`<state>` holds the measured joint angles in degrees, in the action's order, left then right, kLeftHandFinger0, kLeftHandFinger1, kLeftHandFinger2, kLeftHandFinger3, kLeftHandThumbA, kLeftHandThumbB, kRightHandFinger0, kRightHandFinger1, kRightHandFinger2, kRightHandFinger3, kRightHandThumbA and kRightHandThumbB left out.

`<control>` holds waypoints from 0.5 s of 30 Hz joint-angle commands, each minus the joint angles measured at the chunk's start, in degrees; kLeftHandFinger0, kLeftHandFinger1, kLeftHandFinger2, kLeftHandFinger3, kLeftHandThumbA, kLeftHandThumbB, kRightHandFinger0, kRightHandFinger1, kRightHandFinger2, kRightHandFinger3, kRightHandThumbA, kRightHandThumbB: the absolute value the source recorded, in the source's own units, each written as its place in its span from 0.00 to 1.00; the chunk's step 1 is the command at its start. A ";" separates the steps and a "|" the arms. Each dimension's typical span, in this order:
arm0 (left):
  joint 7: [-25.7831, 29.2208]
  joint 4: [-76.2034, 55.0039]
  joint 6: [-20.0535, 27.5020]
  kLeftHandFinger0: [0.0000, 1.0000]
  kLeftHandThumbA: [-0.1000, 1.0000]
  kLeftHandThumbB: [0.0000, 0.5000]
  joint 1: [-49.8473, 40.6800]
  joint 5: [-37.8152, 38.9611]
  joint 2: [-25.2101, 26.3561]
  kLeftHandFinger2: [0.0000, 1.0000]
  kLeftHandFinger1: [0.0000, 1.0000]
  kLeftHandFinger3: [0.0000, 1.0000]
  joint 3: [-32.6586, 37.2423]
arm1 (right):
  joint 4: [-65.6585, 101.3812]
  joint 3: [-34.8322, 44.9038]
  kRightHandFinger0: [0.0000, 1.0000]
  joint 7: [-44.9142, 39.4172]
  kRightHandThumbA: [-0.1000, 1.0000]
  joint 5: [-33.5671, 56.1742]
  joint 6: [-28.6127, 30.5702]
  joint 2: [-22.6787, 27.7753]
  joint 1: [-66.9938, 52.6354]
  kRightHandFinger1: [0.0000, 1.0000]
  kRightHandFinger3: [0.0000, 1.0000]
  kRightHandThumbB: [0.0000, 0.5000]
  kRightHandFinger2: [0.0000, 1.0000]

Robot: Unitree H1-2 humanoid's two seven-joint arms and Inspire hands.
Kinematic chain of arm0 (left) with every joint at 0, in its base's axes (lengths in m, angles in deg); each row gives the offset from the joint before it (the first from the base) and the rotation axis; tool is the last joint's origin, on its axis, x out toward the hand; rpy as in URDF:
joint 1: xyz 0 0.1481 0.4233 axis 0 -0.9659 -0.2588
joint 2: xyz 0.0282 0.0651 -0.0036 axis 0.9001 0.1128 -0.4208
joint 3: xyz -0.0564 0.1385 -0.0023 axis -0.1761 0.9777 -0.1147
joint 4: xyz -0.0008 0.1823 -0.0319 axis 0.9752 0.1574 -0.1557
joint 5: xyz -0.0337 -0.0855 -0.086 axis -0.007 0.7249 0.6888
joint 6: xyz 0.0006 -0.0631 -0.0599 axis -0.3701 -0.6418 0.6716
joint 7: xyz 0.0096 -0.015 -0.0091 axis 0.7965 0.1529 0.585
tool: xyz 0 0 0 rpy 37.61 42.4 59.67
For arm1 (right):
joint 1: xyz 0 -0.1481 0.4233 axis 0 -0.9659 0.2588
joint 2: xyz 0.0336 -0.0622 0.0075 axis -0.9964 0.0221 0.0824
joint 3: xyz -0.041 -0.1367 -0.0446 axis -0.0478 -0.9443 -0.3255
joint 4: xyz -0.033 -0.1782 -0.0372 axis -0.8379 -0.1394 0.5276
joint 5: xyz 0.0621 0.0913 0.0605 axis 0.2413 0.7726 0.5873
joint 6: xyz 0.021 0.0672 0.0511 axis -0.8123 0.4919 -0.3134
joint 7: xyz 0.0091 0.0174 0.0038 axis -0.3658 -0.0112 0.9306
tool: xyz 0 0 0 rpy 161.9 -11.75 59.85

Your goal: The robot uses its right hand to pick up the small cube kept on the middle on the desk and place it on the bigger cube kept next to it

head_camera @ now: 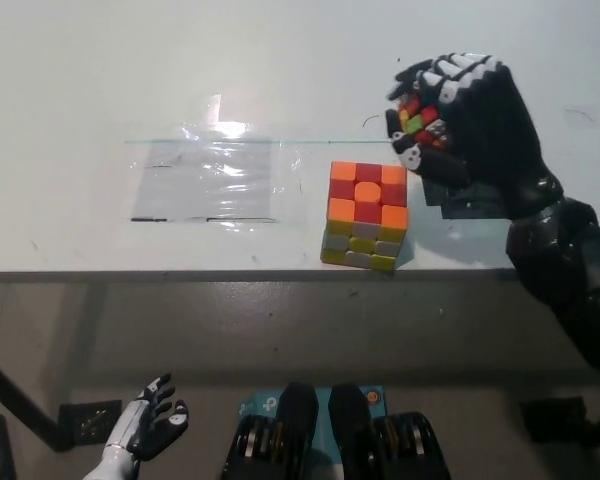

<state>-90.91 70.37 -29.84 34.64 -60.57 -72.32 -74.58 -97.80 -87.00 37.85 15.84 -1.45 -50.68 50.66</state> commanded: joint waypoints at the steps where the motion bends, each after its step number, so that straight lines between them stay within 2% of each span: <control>1: 0.03 -0.82 1.20 1.00 0.37 0.59 0.73 0.34 0.62 1.00 1.00 1.00 -0.14 | 4.42 1.82 0.00 -4.75 0.00 1.35 -1.26 -0.91 1.43 0.11 0.53 0.59 0.50; 5: -0.22 -1.03 0.89 1.00 0.38 0.56 1.06 0.26 0.86 1.00 1.00 1.00 -0.03 | 4.44 1.55 0.00 -5.71 0.00 0.74 -1.50 -2.37 0.33 0.09 0.53 0.52 0.49; 9: -0.28 -1.56 0.81 1.00 0.38 0.56 0.85 0.11 0.89 1.00 1.00 1.00 0.12 | 3.07 1.44 0.00 -5.60 0.00 0.77 -0.85 -3.64 -0.72 0.10 0.52 0.63 0.50; 14: -0.10 -1.56 0.19 1.00 0.39 0.55 1.23 -0.26 1.02 1.00 1.00 1.00 0.27 | 1.27 1.42 0.00 -6.27 0.00 0.77 -0.86 -5.00 -1.59 0.11 0.53 0.59 0.54; 15: -0.02 -1.48 0.32 1.00 0.39 0.55 1.26 -0.50 1.09 1.00 1.00 1.00 0.41 | 0.26 1.34 0.00 -5.28 0.00 0.50 0.02 -5.21 -1.61 0.10 0.53 0.61 0.54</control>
<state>-90.92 70.34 -29.94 34.69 -60.65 -72.29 -74.44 -97.11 -86.97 32.31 15.66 -2.37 -55.36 47.74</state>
